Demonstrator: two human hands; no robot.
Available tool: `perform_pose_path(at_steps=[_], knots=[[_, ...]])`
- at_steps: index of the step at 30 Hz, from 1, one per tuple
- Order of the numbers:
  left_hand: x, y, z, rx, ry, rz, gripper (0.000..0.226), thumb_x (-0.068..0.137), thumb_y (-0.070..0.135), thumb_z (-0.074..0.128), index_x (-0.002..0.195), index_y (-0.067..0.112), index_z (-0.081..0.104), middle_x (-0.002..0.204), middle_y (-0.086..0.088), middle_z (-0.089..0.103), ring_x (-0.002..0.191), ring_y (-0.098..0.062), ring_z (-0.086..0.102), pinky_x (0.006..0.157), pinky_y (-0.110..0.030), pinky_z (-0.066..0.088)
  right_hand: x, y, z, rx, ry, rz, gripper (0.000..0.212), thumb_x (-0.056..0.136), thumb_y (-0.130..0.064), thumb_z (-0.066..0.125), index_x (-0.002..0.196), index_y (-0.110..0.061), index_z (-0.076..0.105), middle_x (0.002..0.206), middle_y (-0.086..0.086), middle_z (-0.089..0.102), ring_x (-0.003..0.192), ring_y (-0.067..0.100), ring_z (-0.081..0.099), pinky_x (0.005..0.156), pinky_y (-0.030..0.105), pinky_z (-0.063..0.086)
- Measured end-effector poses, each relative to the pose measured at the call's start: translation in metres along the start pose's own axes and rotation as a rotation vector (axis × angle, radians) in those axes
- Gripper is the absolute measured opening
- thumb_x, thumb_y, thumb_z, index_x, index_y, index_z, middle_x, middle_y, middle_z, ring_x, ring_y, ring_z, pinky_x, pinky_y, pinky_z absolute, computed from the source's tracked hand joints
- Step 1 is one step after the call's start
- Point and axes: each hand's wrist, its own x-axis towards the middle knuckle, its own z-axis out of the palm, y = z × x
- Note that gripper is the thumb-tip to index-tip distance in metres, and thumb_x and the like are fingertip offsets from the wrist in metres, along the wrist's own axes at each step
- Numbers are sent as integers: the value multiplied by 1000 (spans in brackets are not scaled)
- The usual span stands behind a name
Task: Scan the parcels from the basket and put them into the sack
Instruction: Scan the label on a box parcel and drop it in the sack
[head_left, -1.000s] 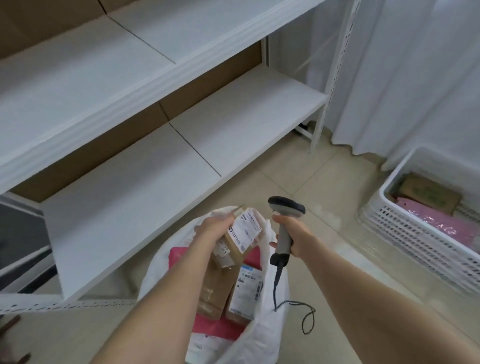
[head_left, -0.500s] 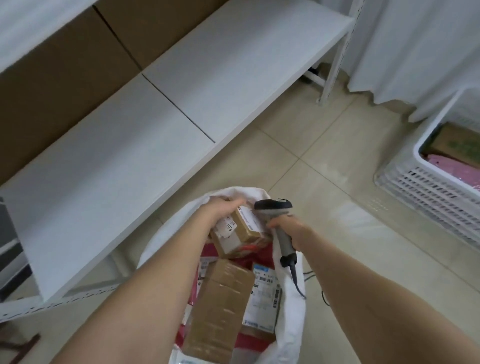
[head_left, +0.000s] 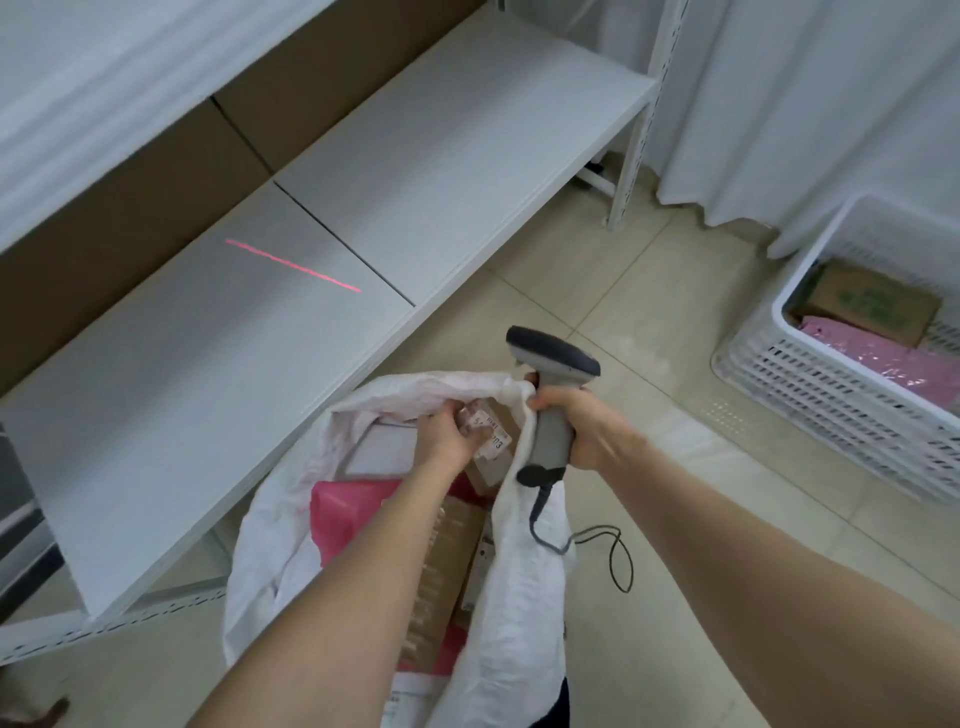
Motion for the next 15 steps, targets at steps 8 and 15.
perform_pose_path(at_steps=[8, 15], knots=[[-8, -4, 20, 423, -66, 203, 42, 95, 16, 47, 135, 28, 46, 145, -2, 38, 118, -27, 52, 89, -36, 47, 6, 15, 0, 46, 56, 14, 16, 81, 0, 63, 92, -11, 60, 90, 14, 63, 81, 27, 63, 68, 39, 56], [14, -13, 27, 705, -339, 114, 46, 95, 8, 44, 138, 24, 43, 129, -9, 54, 113, -27, 55, 95, -39, 48, 13, 21, 9, -8, 11, 54, 23, 80, -3, 65, 102, -7, 59, 92, 17, 63, 81, 28, 63, 69, 40, 58]])
